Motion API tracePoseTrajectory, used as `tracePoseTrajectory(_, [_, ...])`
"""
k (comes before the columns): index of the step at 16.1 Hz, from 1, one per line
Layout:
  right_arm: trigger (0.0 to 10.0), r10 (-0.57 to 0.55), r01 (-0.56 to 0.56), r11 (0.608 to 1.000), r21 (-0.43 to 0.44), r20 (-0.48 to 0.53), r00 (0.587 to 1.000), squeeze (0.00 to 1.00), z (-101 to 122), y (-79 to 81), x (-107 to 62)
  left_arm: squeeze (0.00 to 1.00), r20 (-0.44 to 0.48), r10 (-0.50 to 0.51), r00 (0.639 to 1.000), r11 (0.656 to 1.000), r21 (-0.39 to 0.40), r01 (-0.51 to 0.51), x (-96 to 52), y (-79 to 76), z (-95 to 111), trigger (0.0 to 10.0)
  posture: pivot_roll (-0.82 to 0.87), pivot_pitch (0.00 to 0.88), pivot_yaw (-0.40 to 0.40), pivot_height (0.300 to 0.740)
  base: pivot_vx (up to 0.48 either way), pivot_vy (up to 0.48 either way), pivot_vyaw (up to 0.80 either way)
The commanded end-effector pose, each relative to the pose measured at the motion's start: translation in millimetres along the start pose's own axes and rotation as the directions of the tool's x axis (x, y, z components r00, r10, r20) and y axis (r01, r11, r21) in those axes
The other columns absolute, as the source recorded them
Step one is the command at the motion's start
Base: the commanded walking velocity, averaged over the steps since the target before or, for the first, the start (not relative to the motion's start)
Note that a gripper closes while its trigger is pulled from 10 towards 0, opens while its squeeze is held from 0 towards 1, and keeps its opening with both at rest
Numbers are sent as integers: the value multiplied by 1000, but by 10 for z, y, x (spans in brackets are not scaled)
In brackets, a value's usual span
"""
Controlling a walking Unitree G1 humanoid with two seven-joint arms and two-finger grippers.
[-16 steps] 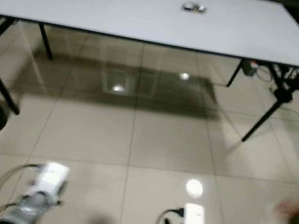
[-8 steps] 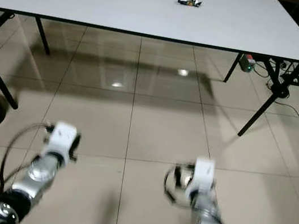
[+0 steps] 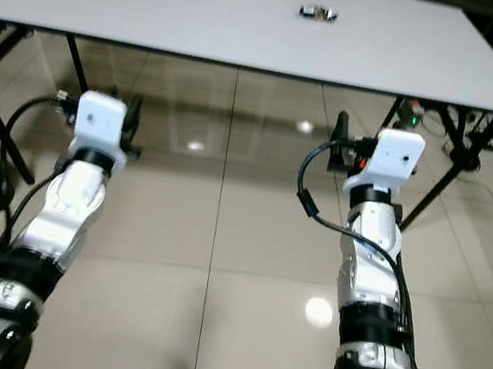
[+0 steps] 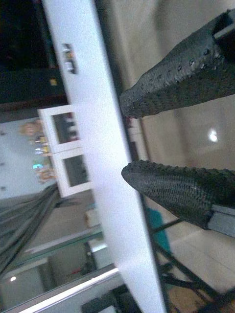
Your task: Picking trash to rubbish bin
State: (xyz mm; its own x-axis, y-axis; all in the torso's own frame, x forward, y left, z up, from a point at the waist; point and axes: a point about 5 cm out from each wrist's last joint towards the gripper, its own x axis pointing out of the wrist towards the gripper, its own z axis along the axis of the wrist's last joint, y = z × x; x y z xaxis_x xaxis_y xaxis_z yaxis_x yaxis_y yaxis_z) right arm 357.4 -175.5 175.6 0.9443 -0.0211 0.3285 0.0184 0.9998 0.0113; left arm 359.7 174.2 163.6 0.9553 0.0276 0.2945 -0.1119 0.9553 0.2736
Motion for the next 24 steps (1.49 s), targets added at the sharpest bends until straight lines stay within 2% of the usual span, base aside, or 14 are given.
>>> tracePoseTrajectory(1, [10000, -28, 28, 999, 20, 6, 1000, 0, 43, -11, 20, 0, 8, 4, 1000, 1000, -8, -4, 37, -51, 65, 10000, -21, 49, -49, 740, 480, 0, 0])
tracePoseTrajectory(3, [10000, -10, 10, 999, 49, 0, 1000, 0, 56, 120, 6, 0, 29, -5, 1000, 1000, -27, 6, 61, -109, 152, 10000, -19, 33, -47, 740, 480, 0, 0])
tracePoseTrajectory(9, [10000, -7, 8, 999, 54, -9, 1000, 0, 81, 168, 17, 0, 45, -9, 999, 1000, -8, 10, 107, -83, 225, 10000, -14, 0, -42, 740, 480, 0, 0])
tracePoseTrajectory(14, [10000, 28, -27, 997, 72, -16, 999, 0, 80, 298, 24, 0, 53, -24, 998, 1000, -1, 24, 104, -112, 248, 10000, -5, 0, -43, 740, 480, 0, 0])
tracePoseTrajectory(24, [10000, 28, -26, 997, 74, -25, 999, 0, 74, 324, 23, 0, 54, -39, 998, 999, 6, 38, 128, -127, 282, 10000, -7, 0, -29, 740, 480, 0, 0])
